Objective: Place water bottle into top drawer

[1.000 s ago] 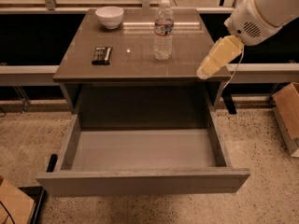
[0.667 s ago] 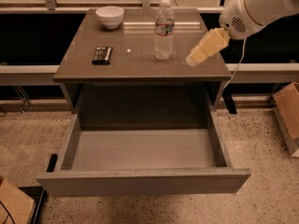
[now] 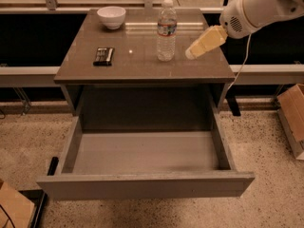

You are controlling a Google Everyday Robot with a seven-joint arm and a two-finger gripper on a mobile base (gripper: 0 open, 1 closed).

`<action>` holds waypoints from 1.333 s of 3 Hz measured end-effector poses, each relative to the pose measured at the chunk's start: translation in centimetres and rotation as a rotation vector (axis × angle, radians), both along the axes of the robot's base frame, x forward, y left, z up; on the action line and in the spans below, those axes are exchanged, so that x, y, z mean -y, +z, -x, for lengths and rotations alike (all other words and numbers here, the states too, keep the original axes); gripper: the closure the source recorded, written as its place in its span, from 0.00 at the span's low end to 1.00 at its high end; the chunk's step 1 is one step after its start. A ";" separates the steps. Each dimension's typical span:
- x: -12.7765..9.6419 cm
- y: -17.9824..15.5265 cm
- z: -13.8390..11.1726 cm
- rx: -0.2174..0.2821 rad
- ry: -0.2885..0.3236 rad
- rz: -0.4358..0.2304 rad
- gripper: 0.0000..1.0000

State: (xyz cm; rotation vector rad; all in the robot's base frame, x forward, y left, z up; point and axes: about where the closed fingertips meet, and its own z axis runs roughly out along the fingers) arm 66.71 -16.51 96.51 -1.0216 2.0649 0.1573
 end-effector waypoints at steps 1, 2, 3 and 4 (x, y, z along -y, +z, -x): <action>-0.1 -1.0 0.0 -0.026 -0.033 -0.048 0.00; -5.1 -2.4 -3.3 0.013 0.010 -0.192 0.00; -8.4 -3.0 -6.1 0.040 0.040 -0.270 0.00; -10.9 -4.4 -9.1 0.051 0.055 -0.322 0.00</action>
Offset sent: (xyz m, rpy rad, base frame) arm 0.0545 0.0798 -0.0232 0.3130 -0.0709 0.0238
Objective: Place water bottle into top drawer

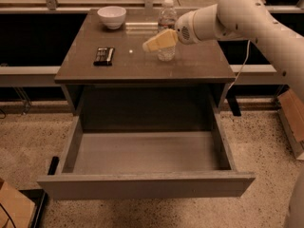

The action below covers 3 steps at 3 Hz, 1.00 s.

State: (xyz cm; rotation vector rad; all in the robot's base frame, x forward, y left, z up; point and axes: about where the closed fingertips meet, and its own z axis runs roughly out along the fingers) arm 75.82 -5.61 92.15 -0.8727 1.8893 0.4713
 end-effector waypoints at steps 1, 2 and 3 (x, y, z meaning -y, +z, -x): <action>-1.4 -1.3 -3.5 0.009 0.002 -0.024 0.00; -1.2 -2.5 -6.4 0.006 -0.031 -0.033 0.17; -0.2 -3.9 -8.1 -0.013 -0.079 -0.050 0.40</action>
Offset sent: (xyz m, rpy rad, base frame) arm 0.0994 0.0008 -0.0346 0.0442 -0.0054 -0.0872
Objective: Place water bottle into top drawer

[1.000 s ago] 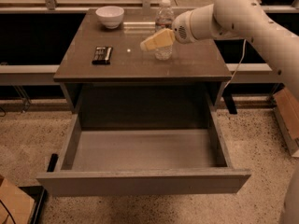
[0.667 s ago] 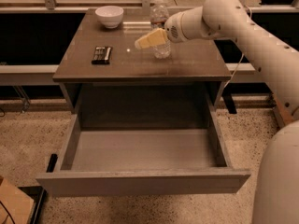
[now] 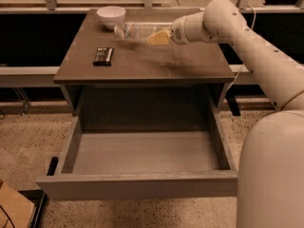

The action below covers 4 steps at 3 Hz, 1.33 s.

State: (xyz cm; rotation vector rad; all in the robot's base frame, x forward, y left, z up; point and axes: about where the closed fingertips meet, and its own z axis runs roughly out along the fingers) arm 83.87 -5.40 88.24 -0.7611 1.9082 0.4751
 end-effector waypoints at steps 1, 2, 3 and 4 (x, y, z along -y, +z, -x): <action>0.1 -1.1 -0.6 -0.014 -0.019 -0.022 0.63; 0.3 -1.1 -0.5 -0.004 -0.027 -0.038 0.68; 0.5 -0.4 0.0 0.015 -0.028 -0.054 0.45; 0.1 1.2 0.4 0.056 -0.013 -0.067 0.22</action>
Offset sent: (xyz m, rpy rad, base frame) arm 0.0013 -0.0138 -0.0030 0.0567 -0.0199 -0.0423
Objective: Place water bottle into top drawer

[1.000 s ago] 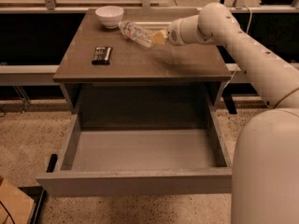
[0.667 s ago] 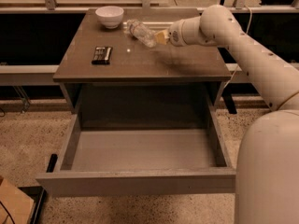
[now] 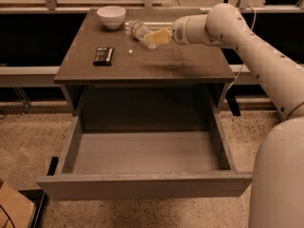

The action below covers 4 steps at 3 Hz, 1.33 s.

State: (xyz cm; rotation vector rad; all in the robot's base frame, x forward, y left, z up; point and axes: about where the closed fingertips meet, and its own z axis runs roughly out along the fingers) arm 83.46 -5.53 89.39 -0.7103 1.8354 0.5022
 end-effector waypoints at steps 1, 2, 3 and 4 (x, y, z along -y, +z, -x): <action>-0.3 0.8 -0.9 0.019 0.003 -0.010 0.01; -0.3 1.0 -0.9 0.022 0.001 -0.012 0.00; -0.3 0.6 -1.0 0.005 -0.010 -0.021 0.00; -2.0 -0.7 -2.5 0.016 -0.011 -0.035 0.00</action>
Offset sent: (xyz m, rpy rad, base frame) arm 0.0072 0.0032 0.0063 0.0089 -0.0156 0.0032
